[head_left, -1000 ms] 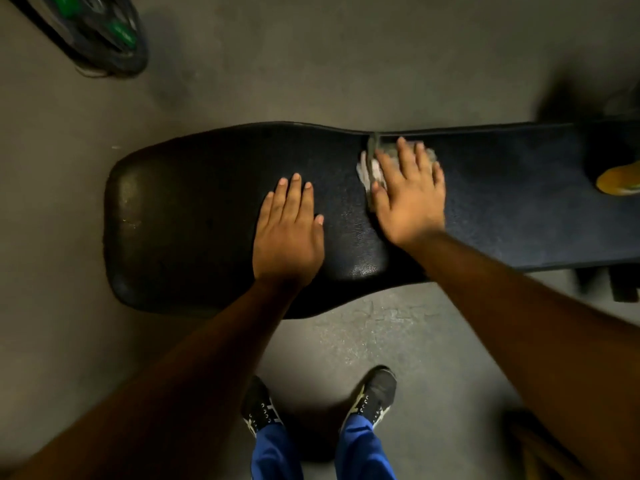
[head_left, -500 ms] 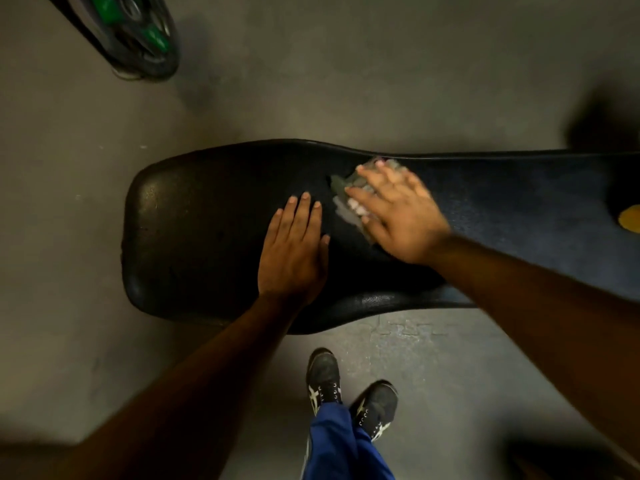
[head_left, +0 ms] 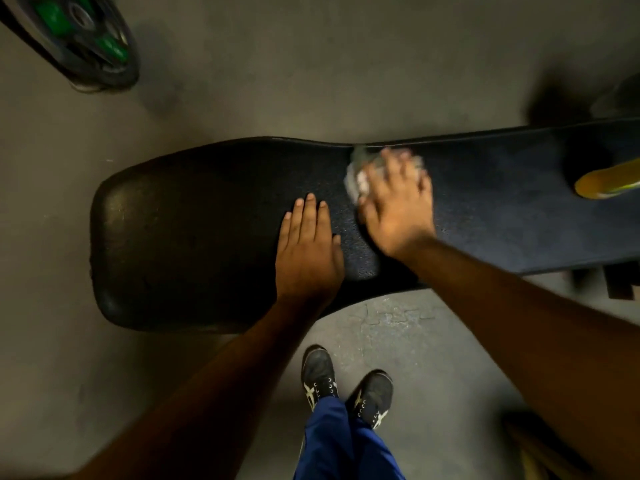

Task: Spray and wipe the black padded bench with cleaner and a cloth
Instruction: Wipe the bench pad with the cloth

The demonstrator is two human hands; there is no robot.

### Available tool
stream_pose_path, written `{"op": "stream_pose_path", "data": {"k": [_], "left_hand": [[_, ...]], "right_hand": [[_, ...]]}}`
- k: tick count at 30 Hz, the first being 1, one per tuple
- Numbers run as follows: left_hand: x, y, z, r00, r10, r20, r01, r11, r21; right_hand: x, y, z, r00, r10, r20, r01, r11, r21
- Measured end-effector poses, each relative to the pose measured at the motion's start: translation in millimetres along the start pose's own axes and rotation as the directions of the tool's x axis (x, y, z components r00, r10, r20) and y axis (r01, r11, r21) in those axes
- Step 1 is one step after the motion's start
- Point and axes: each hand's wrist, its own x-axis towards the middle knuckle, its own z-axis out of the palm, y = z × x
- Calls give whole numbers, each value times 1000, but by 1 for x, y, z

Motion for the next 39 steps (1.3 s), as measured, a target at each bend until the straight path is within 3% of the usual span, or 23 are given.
{"op": "stream_pose_path", "data": {"k": [2,3,6,7,10,12,14,16,17,19,21,22,23,25,26,28,30,31,32,34,35,37,39], "left_hand": [[0,7,0,1000,23,10,-23,1000,-10],[-1,9,2,999,34,12,-33,999,-16],[0,12,8,1000,23,-3,-23,1000,-12],[0,14,7,1000,23,2,-23,1000,-5],[-5,24,-2,998,43,37,-42,999,-18],[-8,29,-3,998,47,40,-44,997,-70],[-9,34,-3,998,56,-7,-57,993,-105],[-6,39,-1,997,74,-28,-77,989,-126],[-3,43,-1,997,81,-18,-82,987,-136],[4,52,-2,996,92,-13,-93,981,-172],[13,60,-2,995,91,-46,-99,974,-202],[18,63,-1,994,91,-67,-103,972,-213],[22,66,1,992,94,-81,-110,969,-221],[30,73,6,989,108,-97,-128,966,-226],[34,77,6,989,111,-94,-130,964,-231],[42,84,8,994,80,-69,-94,966,-240],[45,91,15,997,36,-72,-53,967,-251],[45,94,18,996,32,-88,-52,969,-243],[44,97,22,993,35,-109,-58,974,-219],[42,100,31,992,44,-114,-59,990,-130],[43,100,34,995,50,-92,-58,995,-87],[45,101,34,998,52,-46,-53,999,-15],[47,102,31,999,48,-14,-47,998,48]], "right_hand": [[-20,27,2,966,-258,26,259,965,-29],[-18,46,-2,973,-229,-21,228,973,-44],[-3,62,-7,944,310,-111,-306,951,51],[-12,47,-1,940,332,-81,-330,943,41],[-81,13,18,985,-173,20,174,982,-69],[-101,41,17,950,-309,50,311,949,-55],[-89,64,13,998,-32,-57,32,999,4],[-86,52,15,952,286,-107,-277,956,94],[-95,37,21,959,259,-117,-251,965,82],[-127,21,32,996,-79,-44,79,997,11],[-128,58,25,954,-298,-5,298,954,-28],[-113,80,19,970,-238,-50,237,971,-29],[-96,101,13,993,-47,-106,49,999,20],[-74,107,2,929,346,-131,-329,934,137],[-75,95,5,926,358,-118,-345,931,118],[-95,68,13,998,16,-55,-15,1000,27],[-98,89,10,963,-268,19,268,963,9],[-85,107,6,968,-250,-24,250,968,-12],[-66,124,0,992,-92,-83,92,996,5],[-26,137,-12,930,351,-111,-333,930,154],[-14,129,-13,908,414,-72,-395,900,187],[-12,100,-13,993,113,-42,-107,987,117],[-11,108,-14,978,-205,26,202,975,88]]}}
